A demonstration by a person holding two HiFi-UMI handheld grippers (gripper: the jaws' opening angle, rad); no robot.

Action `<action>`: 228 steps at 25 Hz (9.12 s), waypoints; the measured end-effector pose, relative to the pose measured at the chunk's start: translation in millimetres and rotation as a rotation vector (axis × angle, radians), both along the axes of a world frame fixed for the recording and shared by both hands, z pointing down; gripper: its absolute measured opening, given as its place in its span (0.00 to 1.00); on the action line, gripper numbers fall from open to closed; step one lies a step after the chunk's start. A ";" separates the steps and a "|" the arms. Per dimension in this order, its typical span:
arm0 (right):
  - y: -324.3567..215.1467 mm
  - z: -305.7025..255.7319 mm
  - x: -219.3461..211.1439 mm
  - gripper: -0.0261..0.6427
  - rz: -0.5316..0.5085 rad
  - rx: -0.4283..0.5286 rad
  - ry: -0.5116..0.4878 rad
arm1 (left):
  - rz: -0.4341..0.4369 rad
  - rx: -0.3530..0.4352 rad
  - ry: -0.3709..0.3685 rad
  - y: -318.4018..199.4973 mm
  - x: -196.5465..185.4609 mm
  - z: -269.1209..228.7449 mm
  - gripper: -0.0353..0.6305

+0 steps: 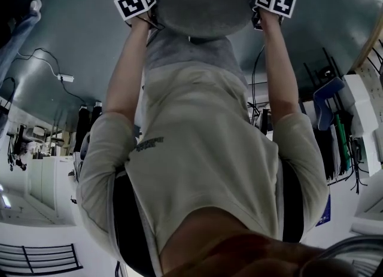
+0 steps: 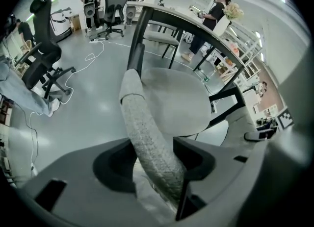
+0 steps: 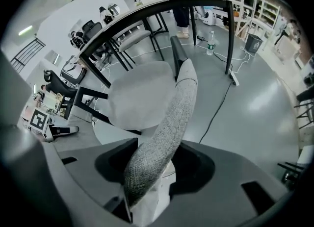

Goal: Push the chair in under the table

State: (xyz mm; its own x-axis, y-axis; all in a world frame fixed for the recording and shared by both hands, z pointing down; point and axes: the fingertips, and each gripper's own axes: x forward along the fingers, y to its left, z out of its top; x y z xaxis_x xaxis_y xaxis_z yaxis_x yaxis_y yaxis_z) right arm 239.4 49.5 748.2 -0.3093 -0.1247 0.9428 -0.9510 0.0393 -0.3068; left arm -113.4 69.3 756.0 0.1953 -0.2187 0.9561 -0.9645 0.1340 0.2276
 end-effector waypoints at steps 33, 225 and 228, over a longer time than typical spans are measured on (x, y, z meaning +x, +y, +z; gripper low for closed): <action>-139.4 -14.0 -14.4 0.33 0.008 0.092 0.026 | -0.089 0.085 -0.049 -126.7 -24.6 -15.8 0.33; -333.8 -671.4 -126.5 0.05 -0.187 1.503 -0.058 | 0.362 1.479 -0.112 -366.4 64.5 -652.2 0.07; -331.2 -670.4 -118.4 0.05 -0.190 1.496 -0.060 | 0.369 1.473 -0.105 -364.4 75.9 -652.2 0.07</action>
